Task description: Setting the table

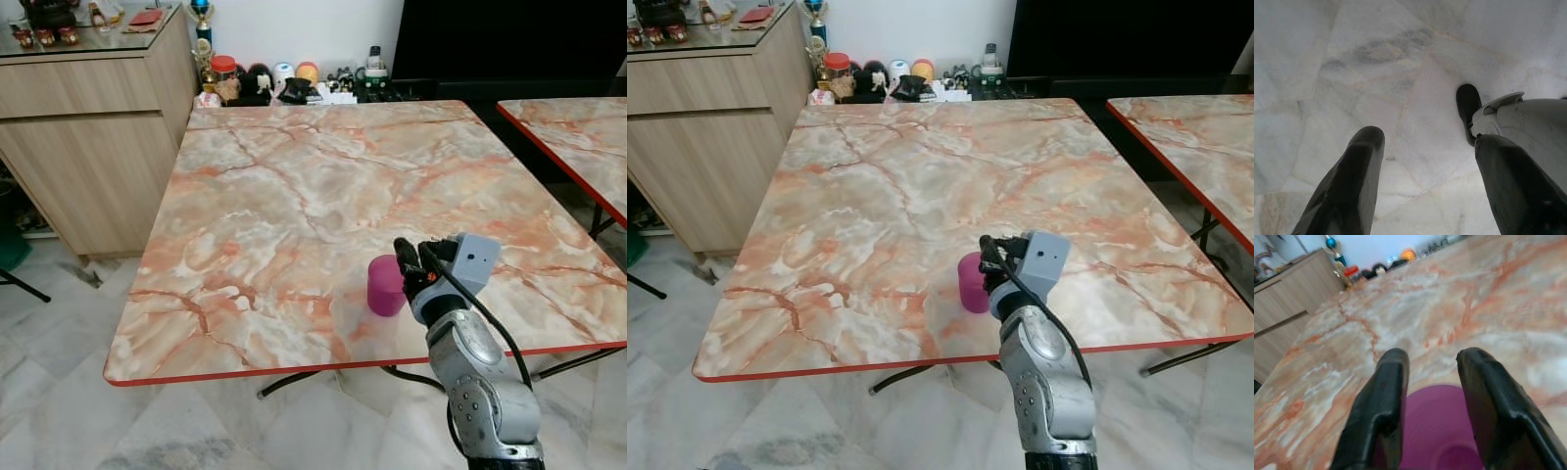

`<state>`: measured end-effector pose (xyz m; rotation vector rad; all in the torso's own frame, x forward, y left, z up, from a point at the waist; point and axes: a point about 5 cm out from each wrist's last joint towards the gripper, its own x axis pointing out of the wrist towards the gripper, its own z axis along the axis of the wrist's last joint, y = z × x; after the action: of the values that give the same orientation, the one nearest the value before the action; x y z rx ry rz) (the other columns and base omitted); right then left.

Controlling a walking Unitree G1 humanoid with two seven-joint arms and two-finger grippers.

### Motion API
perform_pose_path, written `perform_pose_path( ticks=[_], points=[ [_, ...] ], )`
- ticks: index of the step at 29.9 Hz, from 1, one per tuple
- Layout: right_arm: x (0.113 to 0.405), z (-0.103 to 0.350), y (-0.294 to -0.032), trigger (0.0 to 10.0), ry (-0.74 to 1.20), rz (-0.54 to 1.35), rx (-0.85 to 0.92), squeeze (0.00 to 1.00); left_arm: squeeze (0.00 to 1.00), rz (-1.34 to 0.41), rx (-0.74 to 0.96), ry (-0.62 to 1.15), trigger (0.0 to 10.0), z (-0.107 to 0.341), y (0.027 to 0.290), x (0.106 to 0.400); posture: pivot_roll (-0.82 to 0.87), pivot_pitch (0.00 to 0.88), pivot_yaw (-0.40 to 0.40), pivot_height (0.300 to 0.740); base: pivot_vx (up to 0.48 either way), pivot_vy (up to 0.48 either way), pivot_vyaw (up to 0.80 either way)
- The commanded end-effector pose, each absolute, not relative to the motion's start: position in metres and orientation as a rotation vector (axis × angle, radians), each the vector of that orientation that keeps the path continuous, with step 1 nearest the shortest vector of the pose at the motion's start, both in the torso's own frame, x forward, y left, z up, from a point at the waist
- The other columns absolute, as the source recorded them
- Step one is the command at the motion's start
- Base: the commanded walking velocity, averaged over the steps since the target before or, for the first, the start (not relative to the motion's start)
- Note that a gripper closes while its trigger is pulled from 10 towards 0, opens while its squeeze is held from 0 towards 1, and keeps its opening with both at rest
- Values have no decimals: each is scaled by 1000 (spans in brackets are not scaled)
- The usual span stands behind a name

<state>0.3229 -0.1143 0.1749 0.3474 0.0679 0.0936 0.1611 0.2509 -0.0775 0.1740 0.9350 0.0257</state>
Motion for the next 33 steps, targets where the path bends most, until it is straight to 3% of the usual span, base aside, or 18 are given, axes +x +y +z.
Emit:
perform_pose_path(
  ticks=[1,5,6,7,8,9,11,12,13,14,15,33],
  points=[
    [324,170,-113,10000,107,79,359,0,0,16,188,974,10000,-81,253,152,0,120,8,740,0,0,0],
    [326,174,-120,10000,113,39,382,0,0,17,189,976,10000,-81,253,151,1,120,7,740,0,0,0],
    [325,176,-122,10000,119,31,386,596,0,16,190,977,10000,-81,253,151,1,120,7,740,0,0,0],
    [325,176,-123,10000,123,23,392,816,0,16,190,978,10000,-82,253,151,0,119,7,740,0,0,0],
    [325,177,-124,10000,125,19,395,816,0,15,191,979,10000,-82,253,151,0,119,7,740,0,0,0],
    [324,176,-125,10000,131,17,396,1000,0,15,191,980,10000,-82,252,151,-2,118,7,740,0,0,0],
    [324,175,-125,10000,142,19,394,1000,0,13,191,980,10000,-82,252,151,0,117,6,740,0,0,0],
    [324,175,-125,10000,149,22,390,894,0,12,191,980,10000,-82,252,151,-1,117,7,740,0,0,0],
    [324,175,-125,10000,151,22,390,894,0,13,191,980,10000,-82,252,151,-1,117,7,740,0,0,0],
    [324,175,-125,10000,152,18,389,35,0,12,191,980,10000,-82,252,151,-1,117,7,740,0,0,0],
    [325,175,-126,10000,152,13,390,0,0,11,192,980,10000,-82,252,151,-1,117,7,740,0,0,0],
    [324,171,-125,10000,202,9,445,0,0,12,191,981,10000,-82,250,151,1,117,6,740,0,0,0]
  ],
)
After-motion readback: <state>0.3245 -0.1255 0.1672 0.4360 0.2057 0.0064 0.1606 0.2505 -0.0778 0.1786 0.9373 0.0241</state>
